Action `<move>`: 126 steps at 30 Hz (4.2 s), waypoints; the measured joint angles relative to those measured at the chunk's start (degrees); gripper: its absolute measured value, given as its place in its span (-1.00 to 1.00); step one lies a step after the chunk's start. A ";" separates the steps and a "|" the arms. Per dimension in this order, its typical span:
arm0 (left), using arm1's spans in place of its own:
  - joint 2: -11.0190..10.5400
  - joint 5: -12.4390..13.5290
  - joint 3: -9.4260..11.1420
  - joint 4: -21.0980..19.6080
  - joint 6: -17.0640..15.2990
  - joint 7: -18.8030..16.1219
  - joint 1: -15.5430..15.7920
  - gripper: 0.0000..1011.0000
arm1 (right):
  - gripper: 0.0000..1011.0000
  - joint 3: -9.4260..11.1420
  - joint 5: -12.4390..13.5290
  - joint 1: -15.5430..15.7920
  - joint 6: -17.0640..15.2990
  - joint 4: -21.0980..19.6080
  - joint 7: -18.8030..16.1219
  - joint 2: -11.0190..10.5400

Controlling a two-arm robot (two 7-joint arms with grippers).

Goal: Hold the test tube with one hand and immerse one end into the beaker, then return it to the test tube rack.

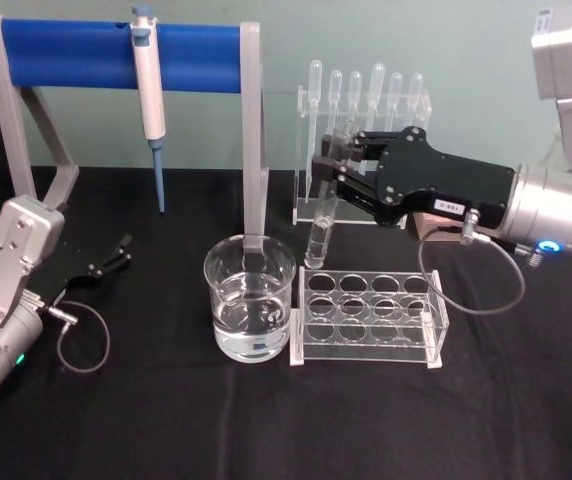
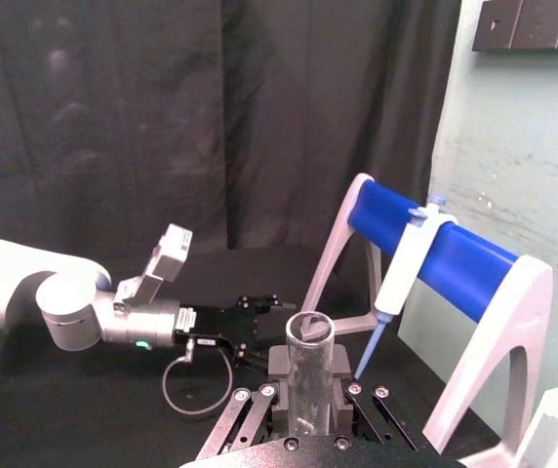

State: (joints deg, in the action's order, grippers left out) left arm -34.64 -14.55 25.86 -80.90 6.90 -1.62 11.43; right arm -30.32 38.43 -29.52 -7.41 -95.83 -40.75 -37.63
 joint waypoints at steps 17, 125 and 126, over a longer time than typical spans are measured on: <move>0.00 0.00 0.00 0.00 0.00 0.00 0.00 0.98 | -0.52 -2.21 0.80 -2.51 -0.77 -0.23 1.32 0.45; 0.00 0.00 0.00 0.00 0.00 0.00 0.00 0.98 | -0.52 -2.07 0.73 -2.33 -0.70 -0.17 1.27 0.50; 0.00 0.00 0.00 0.00 0.00 0.00 0.00 0.98 | -0.52 -2.07 0.73 -2.33 -0.70 -0.17 1.27 0.50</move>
State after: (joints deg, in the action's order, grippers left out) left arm -34.65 -14.55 25.86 -80.90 6.91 -1.62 11.43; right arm -32.39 39.16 -31.85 -8.10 -96.00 -39.48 -37.13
